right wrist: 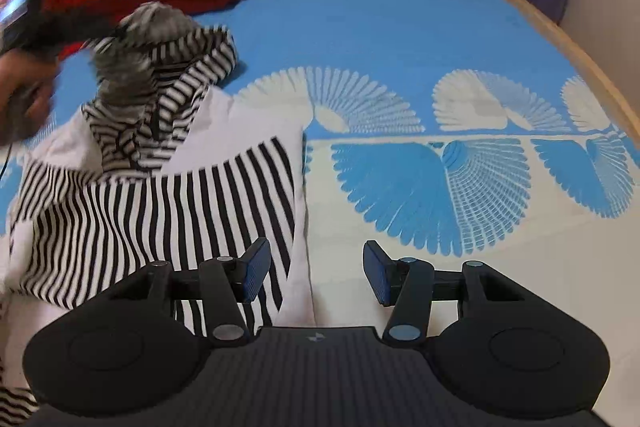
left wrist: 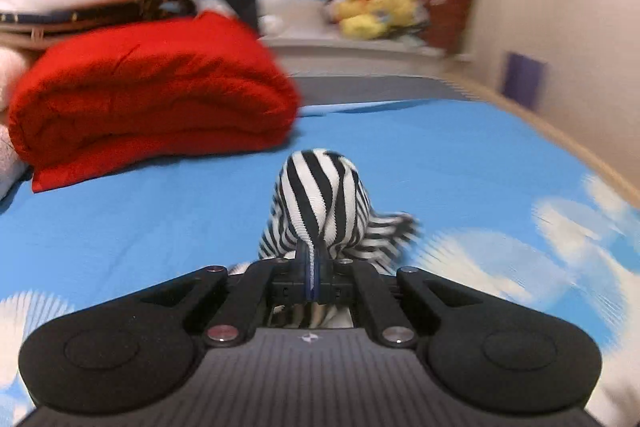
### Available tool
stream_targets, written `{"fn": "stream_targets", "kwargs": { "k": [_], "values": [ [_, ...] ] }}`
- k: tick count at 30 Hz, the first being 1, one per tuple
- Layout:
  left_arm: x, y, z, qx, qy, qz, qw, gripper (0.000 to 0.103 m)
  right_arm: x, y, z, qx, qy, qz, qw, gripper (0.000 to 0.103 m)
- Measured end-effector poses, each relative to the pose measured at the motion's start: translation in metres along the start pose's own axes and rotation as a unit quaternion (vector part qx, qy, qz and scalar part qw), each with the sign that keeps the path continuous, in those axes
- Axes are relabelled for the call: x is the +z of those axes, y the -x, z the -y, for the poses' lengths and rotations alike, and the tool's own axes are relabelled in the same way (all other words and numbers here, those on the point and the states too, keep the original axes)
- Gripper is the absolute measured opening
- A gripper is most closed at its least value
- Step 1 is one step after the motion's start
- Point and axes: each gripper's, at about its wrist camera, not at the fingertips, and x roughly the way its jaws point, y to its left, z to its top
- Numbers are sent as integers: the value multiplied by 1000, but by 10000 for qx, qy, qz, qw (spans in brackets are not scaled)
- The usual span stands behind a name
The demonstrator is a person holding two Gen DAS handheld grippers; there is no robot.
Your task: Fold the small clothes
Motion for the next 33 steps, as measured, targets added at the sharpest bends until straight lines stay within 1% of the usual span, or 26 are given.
{"fn": "stream_targets", "kwargs": {
  "k": [2, 3, 4, 5, 7, 8, 9, 10, 11, 12, 13, 14, 15, 16, 17, 18, 19, 22, 25, 27, 28, 29, 31, 32, 33],
  "values": [
    [-31, 66, 26, -298, -139, -61, 9994, 1, 3, 6, 3, 16, -164, 88, 9998, 52],
    [-50, 93, 38, -475, -185, -232, 9984, 1, 4, 10, 4, 46, -252, 145, 9996, 52],
    [-69, 119, 50, -629, -270, -524, 9963, 1, 5, 13, 5, 78, -328, 197, 9992, 52],
    [-85, 138, 60, -688, -381, -838, 9934, 2, 6, 16, 6, 112, -421, 261, 9987, 51],
    [-111, 167, 71, -709, -546, -1523, 9843, 3, 7, 24, 6, 190, -578, 408, 9973, 50],
    [-117, 178, 69, -687, -451, -1796, 9803, 4, 7, 26, 7, 239, -647, 463, 9965, 48],
    [-117, 183, 60, -557, -218, -1933, 9793, 9, 6, 29, 7, 277, -732, 502, 9957, 47],
    [-115, 187, 51, -386, 135, -1976, 9794, 15, 6, 30, 8, 327, -843, 528, 9945, 45],
    [-109, 186, 38, -243, 583, -1947, 9788, 30, 5, 31, 9, 389, -955, 535, 9932, 45],
    [-105, 186, 23, -153, 1112, -1840, 9765, 40, 4, 31, 10, 456, -1067, 521, 9919, 45],
    [-104, 184, 10, -53, 1584, -1728, 9721, 42, 3, 29, 11, 529, -1191, 481, 9903, 44],
    [-105, 179, -2, 83, 2085, -1647, 9640, 42, 1, 27, 12, 646, -1325, 418, 9882, 44],
    [-108, 173, -12, 150, 2531, -1583, 9543, 42, 0, 23, 12, 791, -1462, 341, 9855, 44],
    [-113, 163, -21, 126, 2933, -1543, 9434, 42, -1, 19, 12, 923, -1594, 247, 9826, 44],
    [-113, 150, -30, 98, 3191, -1633, 9335, 42, -2, 13, 10, 1019, -1694, 155, 9801, 44],
    [-118, 138, -32, 155, 3307, -1841, 9255, 41, -3, 9, 7, 1090, -1746, 79, 9786, 44],
    [-123, 132, -33, 201, 3338, -1940, 9223, 41, -5, 4, 3, 1159, -1791, -5, 9770, 44],
    [-137, 107, -33, 187, 3438, -2127, 9144, 41, -10, -15, -9, 1399, -1961, -331, 9700, 44],
    [-152, 91, -37, 363, 3648, -2189, 9043, 41, -14, -32, -21, 1548, -2064, -611, 9642, 44],
    [-166, 86, -36, 308, 3795, -2310, 8954, 41, -16, -41, -30, 1504, -2055, -701, 9645, 45],
    [-170, 83, -35, 233, 3849, -2353, 8921, 42, -17, -46, -33, 1473, -2025, -716, 9655, 45],
    [-173, 82, -35, 189, 3860, -2378, 8911, 42, -18, -52, -38, 1428, -1979, -731, 9670, 45],
    [-179, 74, -34, 308, 3803, -2487, 8903, 42, -19, -61, -47, 1319, -1869, -797, 9702, 45],
    [-181, 74, -35, 385, 3830, -2521, 8878, 42, -19, -66, -50, 1310, -1830, -820, 9709, 45],
    [-185, 73, -36, 410, 3912, -2539, 8836, 42, -19, -72, -52, 1289, -1802, -841, 9715, 45]
  ]
}}
